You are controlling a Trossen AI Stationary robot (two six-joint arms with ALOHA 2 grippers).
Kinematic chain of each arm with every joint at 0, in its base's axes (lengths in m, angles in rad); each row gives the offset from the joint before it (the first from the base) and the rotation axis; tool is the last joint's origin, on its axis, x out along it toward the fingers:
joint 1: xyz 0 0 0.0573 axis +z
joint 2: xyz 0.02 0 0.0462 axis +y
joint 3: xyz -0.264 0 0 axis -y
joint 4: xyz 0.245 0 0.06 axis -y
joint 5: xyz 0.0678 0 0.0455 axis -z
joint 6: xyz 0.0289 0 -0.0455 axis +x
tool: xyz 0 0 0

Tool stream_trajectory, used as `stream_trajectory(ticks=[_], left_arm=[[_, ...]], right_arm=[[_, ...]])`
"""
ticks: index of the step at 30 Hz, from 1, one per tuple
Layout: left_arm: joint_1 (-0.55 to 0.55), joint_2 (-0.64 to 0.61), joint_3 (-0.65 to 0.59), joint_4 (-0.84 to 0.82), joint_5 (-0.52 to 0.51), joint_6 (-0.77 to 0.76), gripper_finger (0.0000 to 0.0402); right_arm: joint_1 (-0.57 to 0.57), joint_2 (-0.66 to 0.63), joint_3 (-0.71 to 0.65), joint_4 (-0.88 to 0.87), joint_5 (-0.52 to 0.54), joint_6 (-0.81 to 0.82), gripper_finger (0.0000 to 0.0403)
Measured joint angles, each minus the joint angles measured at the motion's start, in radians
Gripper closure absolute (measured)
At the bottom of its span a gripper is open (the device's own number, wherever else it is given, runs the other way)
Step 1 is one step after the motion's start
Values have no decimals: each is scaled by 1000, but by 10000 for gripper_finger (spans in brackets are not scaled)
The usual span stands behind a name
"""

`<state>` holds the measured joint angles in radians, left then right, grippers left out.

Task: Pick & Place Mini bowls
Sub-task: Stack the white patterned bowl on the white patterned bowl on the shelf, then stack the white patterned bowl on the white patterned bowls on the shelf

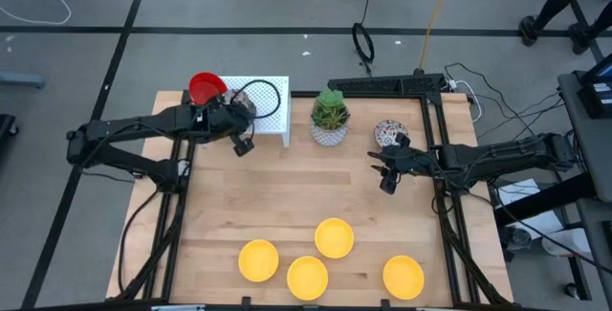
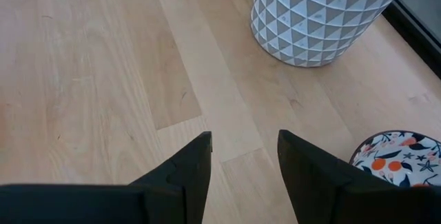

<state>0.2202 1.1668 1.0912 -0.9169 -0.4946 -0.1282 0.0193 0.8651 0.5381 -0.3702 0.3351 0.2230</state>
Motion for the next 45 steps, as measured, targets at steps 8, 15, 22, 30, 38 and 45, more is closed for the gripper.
stream_trajectory(ticks=[8,15,22,30,38,45], left_arm=[[21,0,0,-1,6,-15,358],[23,0,0,0,8,-15,355],[23,0,0,0,8,-39,368],[23,0,0,2,3,-76,320],[23,0,0,46,-14,-77,258],[22,0,6,142,1,-54,208]], right_arm=[[0,0,0,0,0,0,247],[0,0,0,0,0,0,247],[0,0,0,0,0,0,247],[0,0,0,0,0,0,247],[0,0,0,0,0,0,247],[0,0,0,-1,0,0,247]])
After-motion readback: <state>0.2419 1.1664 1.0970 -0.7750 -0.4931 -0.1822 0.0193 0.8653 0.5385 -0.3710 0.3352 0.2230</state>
